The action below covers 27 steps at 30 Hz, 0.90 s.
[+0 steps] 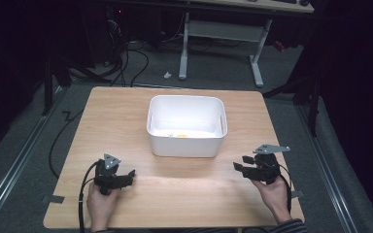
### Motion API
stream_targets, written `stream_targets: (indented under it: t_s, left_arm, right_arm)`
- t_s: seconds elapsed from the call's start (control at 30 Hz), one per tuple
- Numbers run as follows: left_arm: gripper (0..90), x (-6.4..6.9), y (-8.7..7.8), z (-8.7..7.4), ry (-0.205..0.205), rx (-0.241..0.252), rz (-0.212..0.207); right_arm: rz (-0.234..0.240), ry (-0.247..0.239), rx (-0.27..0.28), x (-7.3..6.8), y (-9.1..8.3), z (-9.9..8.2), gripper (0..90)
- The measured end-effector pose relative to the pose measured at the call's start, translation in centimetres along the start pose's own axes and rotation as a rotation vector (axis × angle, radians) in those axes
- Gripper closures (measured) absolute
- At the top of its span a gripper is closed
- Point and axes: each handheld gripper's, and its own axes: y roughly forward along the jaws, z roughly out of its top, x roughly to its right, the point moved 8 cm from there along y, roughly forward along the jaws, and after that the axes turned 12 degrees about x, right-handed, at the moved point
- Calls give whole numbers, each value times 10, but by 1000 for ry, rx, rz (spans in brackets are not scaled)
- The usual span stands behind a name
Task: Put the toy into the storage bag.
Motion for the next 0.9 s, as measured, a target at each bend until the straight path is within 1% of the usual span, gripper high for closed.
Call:
stream_targets:
  t_s: [0.1,0.17,0.2,0.27,0.47,0.57,0.67,0.7,0.73,0.77,0.9]
  left_arm:
    - [156,0,0,0,0,0,0]
    - [156,0,0,0,0,0,0]
    - [156,0,0,0,0,0,0]
    - [156,0,0,0,0,0,0]
    - [156,0,0,0,0,0,0]
    - [156,0,0,0,0,0,0]
    - [156,0,0,0,0,0,0]
    - [156,0,0,0,0,0,0]
    - [156,0,0,0,0,0,0]
    - [156,0,0,0,0,0,0]
    - [156,0,0,0,1,0,0]
  right_arm:
    - [2,24,0,1,8,-7,483]
    - [-8,25,0,1,12,-11,475]
    - [-18,14,-3,2,16,-15,464]
    - [-27,15,-7,4,22,-21,459]
    - [-73,22,-13,13,39,-39,447]
    - [-100,21,-16,17,44,-44,443]
    - [-122,13,-25,21,50,-52,408]
    - [-135,-3,-9,22,51,-53,405]
    - [-150,-33,17,23,52,-54,389]
    - [-149,-36,38,24,53,-55,380]
    - [-152,-31,37,24,53,-55,370]
